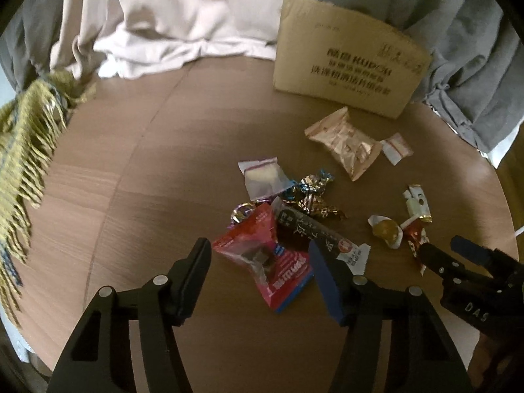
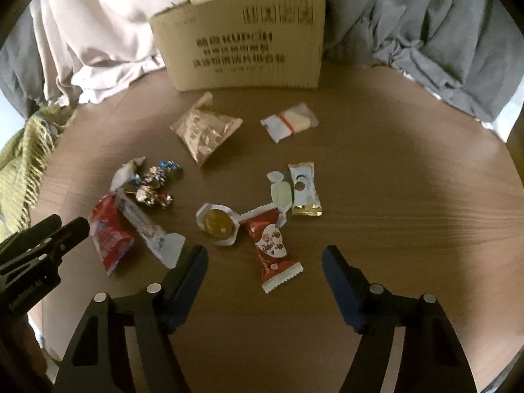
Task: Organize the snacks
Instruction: 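Grasp the red snack bag with the left tool while the right tool grasps the red-and-white candy, then carry both snacks into the cardboard box and open both tools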
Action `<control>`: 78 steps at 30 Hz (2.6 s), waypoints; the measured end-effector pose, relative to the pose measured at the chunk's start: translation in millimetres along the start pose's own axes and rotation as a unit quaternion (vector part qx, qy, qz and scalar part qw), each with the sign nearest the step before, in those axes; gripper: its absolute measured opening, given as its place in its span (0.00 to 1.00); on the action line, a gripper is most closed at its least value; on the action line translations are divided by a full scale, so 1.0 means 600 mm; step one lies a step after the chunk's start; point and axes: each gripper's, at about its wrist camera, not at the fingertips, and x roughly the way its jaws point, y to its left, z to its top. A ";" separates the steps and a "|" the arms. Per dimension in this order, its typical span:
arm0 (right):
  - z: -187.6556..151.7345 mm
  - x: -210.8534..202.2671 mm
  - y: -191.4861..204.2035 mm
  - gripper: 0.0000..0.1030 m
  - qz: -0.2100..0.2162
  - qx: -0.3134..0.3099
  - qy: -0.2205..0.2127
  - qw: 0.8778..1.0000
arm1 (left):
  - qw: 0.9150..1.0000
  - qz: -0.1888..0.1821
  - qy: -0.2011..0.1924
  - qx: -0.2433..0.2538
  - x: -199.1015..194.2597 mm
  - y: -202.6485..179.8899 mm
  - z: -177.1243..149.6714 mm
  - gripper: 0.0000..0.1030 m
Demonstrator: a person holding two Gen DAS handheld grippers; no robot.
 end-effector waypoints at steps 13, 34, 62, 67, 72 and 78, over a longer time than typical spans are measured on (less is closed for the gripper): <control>0.026 0.059 -0.009 0.50 0.002 0.000 0.043 0.999 | 0.999 0.000 0.046 -0.013 0.061 -0.008 0.020 0.45; 0.014 0.003 0.008 0.23 0.039 -0.009 -0.008 0.999 | 0.999 -0.019 -0.012 0.022 -0.002 -0.017 0.010 0.21; 0.106 -0.168 0.058 0.23 0.099 -0.016 -0.177 0.979 | 0.964 -0.103 -0.199 0.145 -0.193 -0.052 0.151 0.19; 0.160 -0.192 0.058 0.23 0.091 -0.025 -0.211 0.973 | 0.954 -0.125 -0.218 0.160 -0.206 -0.065 0.211 0.19; 0.212 -0.202 0.053 0.23 0.085 -0.030 -0.235 0.968 | 0.948 -0.138 -0.230 0.173 -0.209 -0.082 0.266 0.19; 0.276 -0.205 0.036 0.23 0.075 -0.027 -0.250 0.965 | 0.941 -0.138 -0.240 0.193 -0.198 -0.108 0.329 0.19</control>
